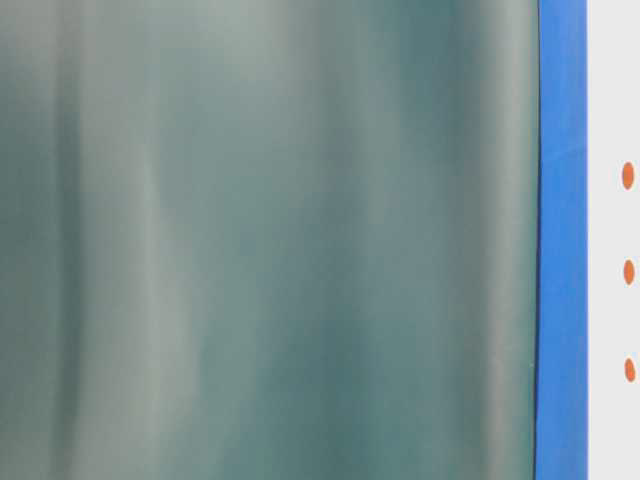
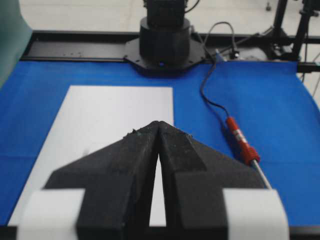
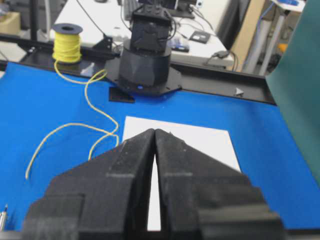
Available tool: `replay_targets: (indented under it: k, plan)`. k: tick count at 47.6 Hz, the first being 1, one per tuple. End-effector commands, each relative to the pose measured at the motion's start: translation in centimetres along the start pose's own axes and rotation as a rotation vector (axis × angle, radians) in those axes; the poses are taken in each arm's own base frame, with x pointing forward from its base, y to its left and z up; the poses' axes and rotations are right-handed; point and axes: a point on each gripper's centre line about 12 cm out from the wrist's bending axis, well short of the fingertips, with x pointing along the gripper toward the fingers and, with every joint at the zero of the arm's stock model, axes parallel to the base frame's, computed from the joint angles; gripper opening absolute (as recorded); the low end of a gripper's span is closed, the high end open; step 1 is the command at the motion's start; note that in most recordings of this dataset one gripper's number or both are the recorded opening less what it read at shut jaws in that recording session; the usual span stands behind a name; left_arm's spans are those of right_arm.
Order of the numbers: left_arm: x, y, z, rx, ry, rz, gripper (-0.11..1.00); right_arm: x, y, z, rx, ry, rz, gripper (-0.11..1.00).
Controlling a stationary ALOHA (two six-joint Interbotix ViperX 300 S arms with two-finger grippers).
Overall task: Touch the tip of the soldering iron to the tip of the solder at the mark.
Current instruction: 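Grasp the yellow solder wire with left gripper, soldering iron with right gripper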
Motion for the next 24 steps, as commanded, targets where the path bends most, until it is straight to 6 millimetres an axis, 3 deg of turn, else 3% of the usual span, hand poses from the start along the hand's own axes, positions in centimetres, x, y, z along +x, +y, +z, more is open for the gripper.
replay_targets:
  k: [1,10,24]
  plan:
    - [0.3,-0.8,0.6,-0.008,-0.009,-0.04,0.0,0.3,0.2,1.1,0.005,-0.029,0.009,0.0]
    - [0.3,-2.0,0.7,-0.014,-0.03,-0.098,0.0,0.7,1.7,1.1,0.031,0.01,0.081,-0.06]
    - [1.6,-4.6,-1.8,-0.016,0.057,-0.21,0.0,1.3,4.8,-1.4,0.103,0.113,0.216,-0.05]
